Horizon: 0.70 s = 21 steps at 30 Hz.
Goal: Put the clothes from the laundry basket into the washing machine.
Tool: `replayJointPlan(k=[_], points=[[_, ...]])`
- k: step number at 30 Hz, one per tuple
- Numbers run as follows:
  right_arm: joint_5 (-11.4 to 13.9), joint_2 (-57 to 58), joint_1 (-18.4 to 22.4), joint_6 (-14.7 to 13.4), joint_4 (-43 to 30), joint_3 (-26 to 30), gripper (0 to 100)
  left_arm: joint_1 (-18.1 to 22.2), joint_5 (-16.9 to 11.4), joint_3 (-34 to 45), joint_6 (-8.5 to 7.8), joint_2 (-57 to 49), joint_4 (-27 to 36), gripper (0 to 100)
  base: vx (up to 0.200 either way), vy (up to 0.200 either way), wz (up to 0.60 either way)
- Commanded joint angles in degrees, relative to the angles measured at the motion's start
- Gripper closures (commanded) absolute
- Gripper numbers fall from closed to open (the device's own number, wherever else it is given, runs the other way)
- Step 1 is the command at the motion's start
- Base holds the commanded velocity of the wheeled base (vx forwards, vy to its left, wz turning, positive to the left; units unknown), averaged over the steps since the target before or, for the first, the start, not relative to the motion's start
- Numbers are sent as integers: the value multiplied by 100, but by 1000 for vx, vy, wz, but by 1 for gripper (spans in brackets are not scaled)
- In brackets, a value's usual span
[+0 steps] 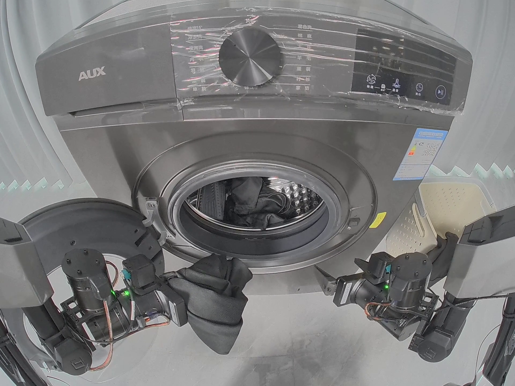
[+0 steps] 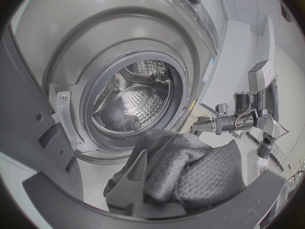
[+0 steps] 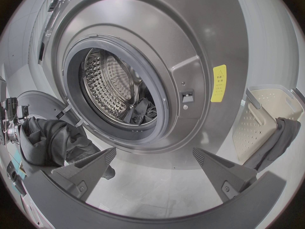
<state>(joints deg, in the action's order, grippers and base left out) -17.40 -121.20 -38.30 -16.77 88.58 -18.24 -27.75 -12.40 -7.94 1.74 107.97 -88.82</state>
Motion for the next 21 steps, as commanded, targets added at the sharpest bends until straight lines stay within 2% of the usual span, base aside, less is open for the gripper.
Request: replayJointPlan(k=[1,7,11,14,15,16,18,21], points=[[-1,0,-11,-1,2,4,0,-12,1,3,10,48,-4,100,0,0,0],[-1,0,-54,-1,2,22,0,-73,1,-15,1,92,-4,100,0,0,0],[-18,88,-239,-1,2,66,0,-381,9,-41,10,92,-4,100,0,0,0],[-27,123,-318,-1,2,75,0,-653,97,-138,98,154,-4,100,0,0,0],[-36,132,-353,-1,2,92,0,-767,247,-235,160,268,-4,100,0,0,0],[-36,140,-397,-1,2,163,0,-873,326,-393,291,435,-4,100,0,0,0],[-27,140,-424,-1,2,198,0,-934,308,-586,353,611,5,100,0,0,0],[-27,132,-432,-1,2,198,0,-926,317,-999,291,1042,-4,100,0,0,0]])
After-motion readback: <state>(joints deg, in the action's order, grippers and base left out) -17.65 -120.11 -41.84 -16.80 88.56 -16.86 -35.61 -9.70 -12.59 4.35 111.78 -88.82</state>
